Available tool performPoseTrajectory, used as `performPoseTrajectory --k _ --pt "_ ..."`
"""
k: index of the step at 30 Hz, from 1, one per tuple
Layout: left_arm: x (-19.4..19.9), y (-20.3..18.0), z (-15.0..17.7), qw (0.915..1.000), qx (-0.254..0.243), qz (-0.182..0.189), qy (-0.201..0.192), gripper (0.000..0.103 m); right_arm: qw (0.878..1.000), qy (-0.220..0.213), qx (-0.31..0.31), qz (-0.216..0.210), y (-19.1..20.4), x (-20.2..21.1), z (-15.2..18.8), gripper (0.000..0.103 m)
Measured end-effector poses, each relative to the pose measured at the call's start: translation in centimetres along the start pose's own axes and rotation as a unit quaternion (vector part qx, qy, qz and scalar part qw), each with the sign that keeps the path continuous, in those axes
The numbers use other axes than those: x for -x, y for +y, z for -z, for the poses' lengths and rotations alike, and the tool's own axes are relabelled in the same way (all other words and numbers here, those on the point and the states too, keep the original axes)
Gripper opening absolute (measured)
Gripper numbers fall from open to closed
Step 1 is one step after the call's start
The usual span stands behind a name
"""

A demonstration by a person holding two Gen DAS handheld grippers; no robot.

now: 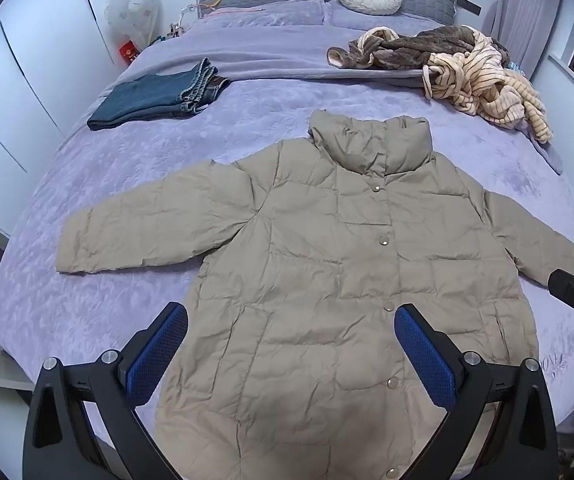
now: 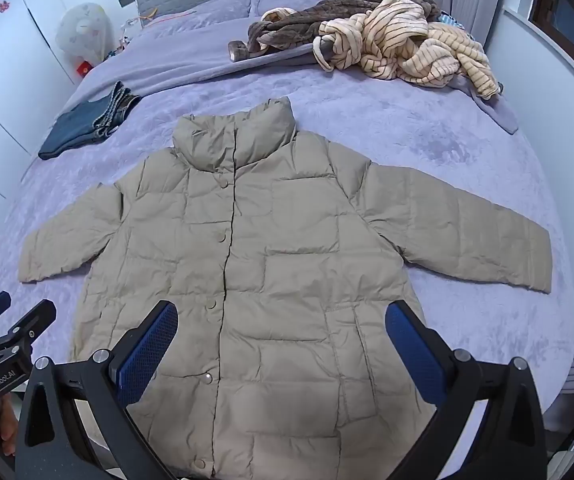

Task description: Fold large clothes

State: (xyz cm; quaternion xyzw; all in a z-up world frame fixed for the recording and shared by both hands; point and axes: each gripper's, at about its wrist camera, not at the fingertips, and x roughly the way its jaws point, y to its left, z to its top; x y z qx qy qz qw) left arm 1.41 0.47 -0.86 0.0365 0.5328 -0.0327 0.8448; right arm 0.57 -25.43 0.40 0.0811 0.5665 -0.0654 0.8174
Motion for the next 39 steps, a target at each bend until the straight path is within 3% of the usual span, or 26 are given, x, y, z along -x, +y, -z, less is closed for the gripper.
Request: performPoseTrajectory --k 39 --pt "0.45 0.87 0.24 1.0000 0.007 -0.002 0.000 0.103 1.000 -0.002 0.001 0.002 0.04 -0.06 -0.25 0.103"
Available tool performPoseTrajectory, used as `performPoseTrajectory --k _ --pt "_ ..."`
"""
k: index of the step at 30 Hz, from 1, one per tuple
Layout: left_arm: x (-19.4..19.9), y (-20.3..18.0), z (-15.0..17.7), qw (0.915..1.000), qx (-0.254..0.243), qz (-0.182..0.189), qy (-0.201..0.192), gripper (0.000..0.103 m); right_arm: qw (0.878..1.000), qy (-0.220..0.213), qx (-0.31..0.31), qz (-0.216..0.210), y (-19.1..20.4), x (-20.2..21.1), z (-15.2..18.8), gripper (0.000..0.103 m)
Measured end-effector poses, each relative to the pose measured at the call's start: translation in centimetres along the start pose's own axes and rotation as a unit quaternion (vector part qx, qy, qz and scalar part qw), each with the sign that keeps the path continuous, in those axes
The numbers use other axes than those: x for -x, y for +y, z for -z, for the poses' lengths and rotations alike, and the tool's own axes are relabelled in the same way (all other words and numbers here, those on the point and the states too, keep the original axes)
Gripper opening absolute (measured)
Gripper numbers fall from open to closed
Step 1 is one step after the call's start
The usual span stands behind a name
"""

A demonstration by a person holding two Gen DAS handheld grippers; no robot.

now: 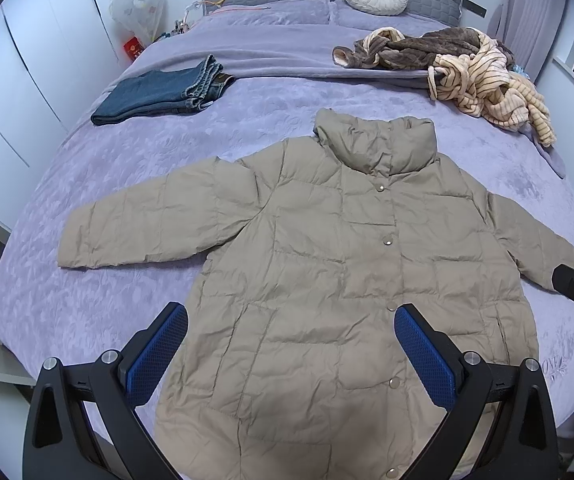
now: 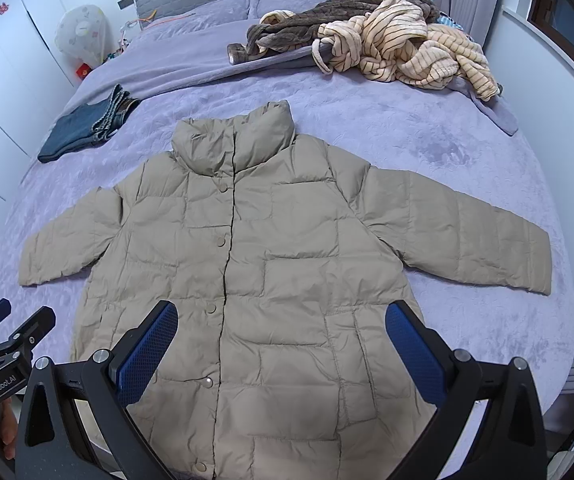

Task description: Fold large clothes

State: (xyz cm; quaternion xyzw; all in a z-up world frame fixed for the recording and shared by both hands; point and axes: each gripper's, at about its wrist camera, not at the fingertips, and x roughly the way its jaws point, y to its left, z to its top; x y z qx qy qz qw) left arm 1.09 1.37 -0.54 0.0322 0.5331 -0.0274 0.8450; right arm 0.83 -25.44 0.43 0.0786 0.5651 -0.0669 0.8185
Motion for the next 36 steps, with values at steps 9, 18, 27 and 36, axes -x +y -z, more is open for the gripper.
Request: performPoseTrajectory --k 9,18,27,36 --pt "-0.23 0.10 0.36 1.0000 0.008 -0.003 0.004 0.103 1.000 -0.001 0.000 0.002 0.07 0.04 0.01 0.103" --pt "-0.23 0.13 0.33 1.0000 0.008 -0.003 0.004 0.103 1.000 0.001 0.000 0.004 0.13 0.13 0.12 0.103" --pt "-0.23 0.17 0.32 1.0000 0.008 -0.003 0.004 0.103 1.000 0.002 0.002 0.006 0.17 0.23 0.24 0.103" --pt "-0.22 0.29 0.36 1.0000 0.007 -0.002 0.004 0.103 1.000 0.003 0.002 0.008 0.23 0.29 0.26 0.103"
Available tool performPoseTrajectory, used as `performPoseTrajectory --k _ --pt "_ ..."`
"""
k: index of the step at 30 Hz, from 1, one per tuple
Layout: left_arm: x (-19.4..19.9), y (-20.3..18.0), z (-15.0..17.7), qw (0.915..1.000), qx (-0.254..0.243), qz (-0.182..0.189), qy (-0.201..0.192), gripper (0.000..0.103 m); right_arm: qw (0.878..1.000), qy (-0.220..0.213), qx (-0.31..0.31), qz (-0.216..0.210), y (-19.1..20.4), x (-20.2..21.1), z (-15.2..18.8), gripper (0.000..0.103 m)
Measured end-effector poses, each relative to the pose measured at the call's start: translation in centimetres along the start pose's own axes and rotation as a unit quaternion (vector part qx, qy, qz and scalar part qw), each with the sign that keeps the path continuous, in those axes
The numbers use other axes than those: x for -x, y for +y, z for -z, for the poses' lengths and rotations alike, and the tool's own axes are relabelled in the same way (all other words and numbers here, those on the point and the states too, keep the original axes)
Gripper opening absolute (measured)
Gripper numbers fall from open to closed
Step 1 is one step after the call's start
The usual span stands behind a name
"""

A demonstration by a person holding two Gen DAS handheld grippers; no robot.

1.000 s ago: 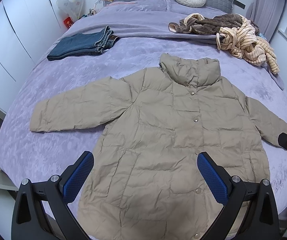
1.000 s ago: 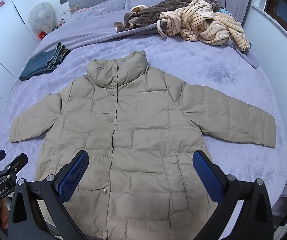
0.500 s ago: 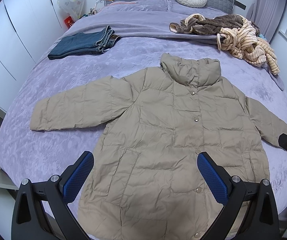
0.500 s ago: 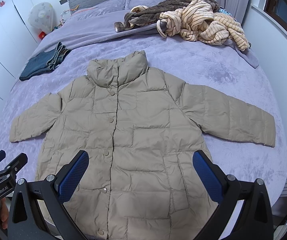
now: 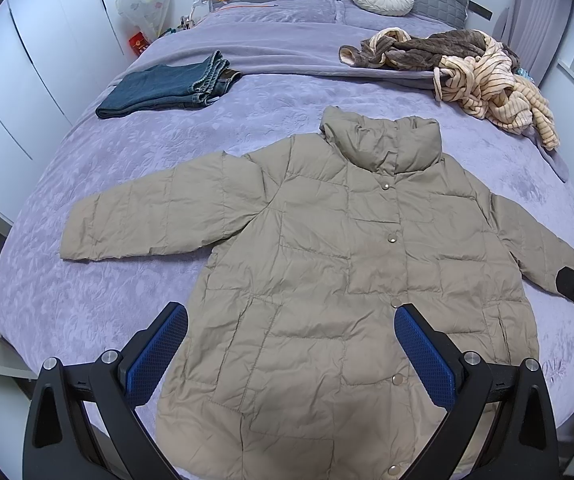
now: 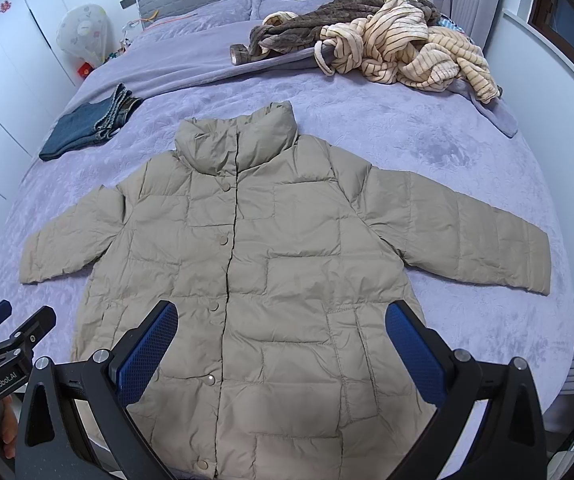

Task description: Fold large clothes

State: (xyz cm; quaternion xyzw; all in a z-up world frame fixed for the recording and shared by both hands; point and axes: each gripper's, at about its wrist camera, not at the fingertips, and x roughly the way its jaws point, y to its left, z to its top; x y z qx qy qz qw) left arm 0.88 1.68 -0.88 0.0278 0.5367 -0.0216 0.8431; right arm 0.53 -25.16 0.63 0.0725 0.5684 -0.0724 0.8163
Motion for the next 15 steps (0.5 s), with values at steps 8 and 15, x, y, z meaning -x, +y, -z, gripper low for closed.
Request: performPoseTrajectory --k 8,15 --pt "0.01 -0.03 -0.02 1.0000 0.001 0.000 0.000 0.103 1.000 0.000 0.001 0.001 0.08 0.03 0.02 0.103" --pt "0.00 -0.02 -0.04 1.0000 0.001 0.000 0.000 0.103 1.000 0.001 -0.003 -0.009 0.13 0.06 0.05 0.103"
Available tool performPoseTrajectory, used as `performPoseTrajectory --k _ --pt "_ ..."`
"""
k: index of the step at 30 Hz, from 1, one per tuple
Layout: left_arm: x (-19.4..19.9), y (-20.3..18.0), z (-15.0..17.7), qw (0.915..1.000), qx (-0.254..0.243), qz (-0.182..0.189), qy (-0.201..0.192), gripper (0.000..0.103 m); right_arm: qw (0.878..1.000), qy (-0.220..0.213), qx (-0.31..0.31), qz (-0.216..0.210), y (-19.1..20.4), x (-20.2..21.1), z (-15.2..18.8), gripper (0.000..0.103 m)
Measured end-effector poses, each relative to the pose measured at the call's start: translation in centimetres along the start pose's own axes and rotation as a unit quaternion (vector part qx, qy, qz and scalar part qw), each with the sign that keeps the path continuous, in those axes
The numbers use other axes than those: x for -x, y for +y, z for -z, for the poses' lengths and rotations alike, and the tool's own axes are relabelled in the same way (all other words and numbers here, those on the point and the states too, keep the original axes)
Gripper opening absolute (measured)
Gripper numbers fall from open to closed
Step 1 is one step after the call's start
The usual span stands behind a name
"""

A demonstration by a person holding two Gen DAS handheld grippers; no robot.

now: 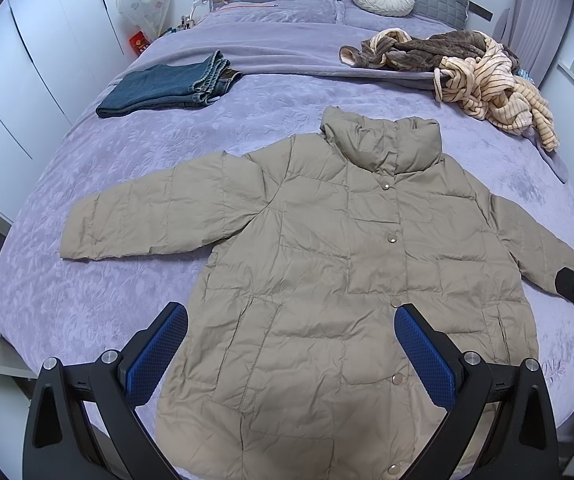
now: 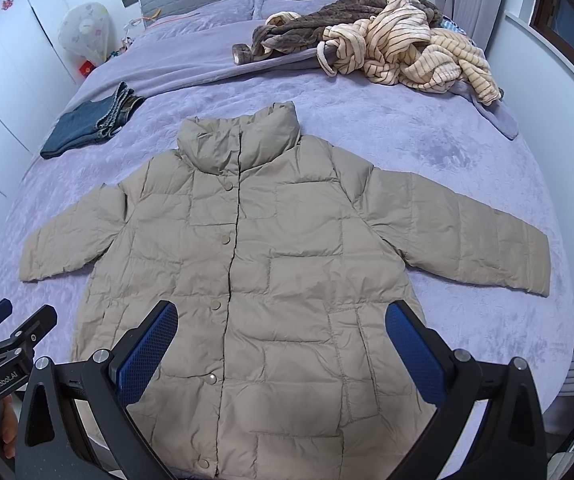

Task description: Fold large clothes

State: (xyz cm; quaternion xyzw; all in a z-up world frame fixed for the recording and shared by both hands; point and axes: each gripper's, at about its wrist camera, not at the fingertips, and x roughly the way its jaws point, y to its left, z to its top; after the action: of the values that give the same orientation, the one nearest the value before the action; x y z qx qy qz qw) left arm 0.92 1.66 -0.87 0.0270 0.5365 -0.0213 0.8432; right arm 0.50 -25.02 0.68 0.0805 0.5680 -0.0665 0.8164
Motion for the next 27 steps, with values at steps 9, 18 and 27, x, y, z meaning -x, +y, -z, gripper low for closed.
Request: performPoseTrajectory --k 9,18,27 --pt "0.0 0.0 0.0 1.0000 0.000 0.000 0.000 0.103 1.000 0.003 0.003 0.009 0.3 0.1 -0.1 0.103" --pt "0.0 0.2 0.4 1.0000 0.003 0.002 0.003 0.103 1.000 0.016 0.003 0.018 0.4 0.4 0.2 0.103" --pt "-1.4 1.7 1.1 0.9998 0.004 0.004 0.021 0.103 0.998 -0.014 -0.023 -0.049 1.5 -0.8 0.9 0.103"
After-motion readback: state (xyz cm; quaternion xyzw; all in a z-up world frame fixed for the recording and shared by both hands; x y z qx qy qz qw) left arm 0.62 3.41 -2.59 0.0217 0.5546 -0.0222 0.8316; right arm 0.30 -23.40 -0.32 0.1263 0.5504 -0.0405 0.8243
